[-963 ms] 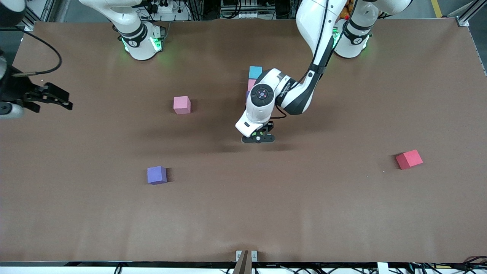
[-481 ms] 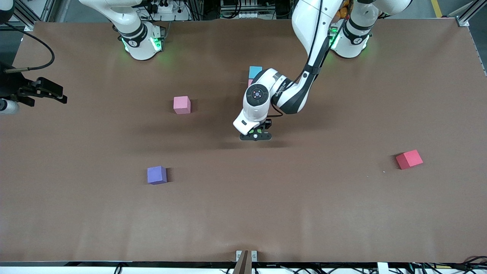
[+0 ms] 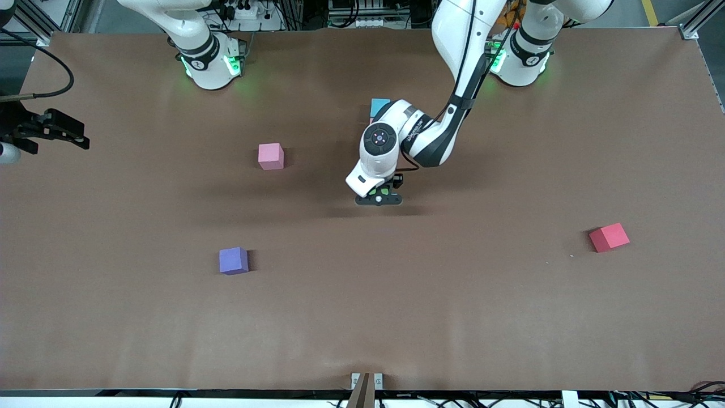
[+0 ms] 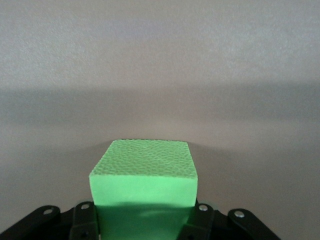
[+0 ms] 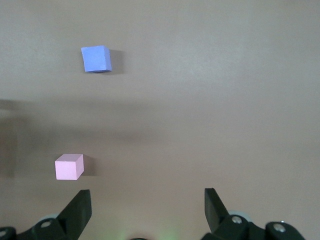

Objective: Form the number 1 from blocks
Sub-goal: 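Lower the green block against the orange block and open the left gripper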

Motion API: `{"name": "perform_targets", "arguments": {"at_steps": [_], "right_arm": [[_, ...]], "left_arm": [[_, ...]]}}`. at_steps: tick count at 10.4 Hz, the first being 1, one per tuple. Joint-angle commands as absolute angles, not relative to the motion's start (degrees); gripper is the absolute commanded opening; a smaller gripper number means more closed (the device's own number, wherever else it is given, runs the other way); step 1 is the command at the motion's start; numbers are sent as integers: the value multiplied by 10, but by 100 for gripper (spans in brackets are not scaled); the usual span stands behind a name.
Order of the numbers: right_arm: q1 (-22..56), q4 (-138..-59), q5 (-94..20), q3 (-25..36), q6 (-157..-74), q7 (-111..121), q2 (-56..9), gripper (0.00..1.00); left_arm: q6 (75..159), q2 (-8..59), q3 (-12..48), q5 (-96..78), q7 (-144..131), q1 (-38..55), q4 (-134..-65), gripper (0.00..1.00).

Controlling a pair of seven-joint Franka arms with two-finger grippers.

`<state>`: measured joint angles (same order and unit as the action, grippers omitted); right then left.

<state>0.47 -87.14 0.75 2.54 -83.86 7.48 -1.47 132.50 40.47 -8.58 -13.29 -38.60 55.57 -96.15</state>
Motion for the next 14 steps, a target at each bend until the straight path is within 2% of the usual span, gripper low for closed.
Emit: {"name": "perform_targets", "arguments": {"at_steps": [1, 6, 7, 10, 12, 14], "right_arm": [[-2, -867, 17, 20, -829, 84, -11, 100], [-2, -867, 16, 20, -824, 88, -11, 100], [-2, -867, 16, 20, -824, 88, -11, 100], [-2, -867, 16, 20, -824, 87, -11, 100], [-2, -867, 15, 20, -824, 87, -11, 100], [-2, -867, 15, 20, -824, 87, -11, 100]], "left_arm": [[1321, 387, -87, -141, -395, 565, -980, 0], [1317, 385, -85, -141, -406, 568, -987, 0], [1317, 385, -85, -141, -415, 567, -986, 99], [1317, 362, -100, -141, -444, 563, -961, 100], [1315, 315, -124, -137, -439, 546, -948, 100], [1259, 275, -121, -68, -430, 500, -916, 100]]}}
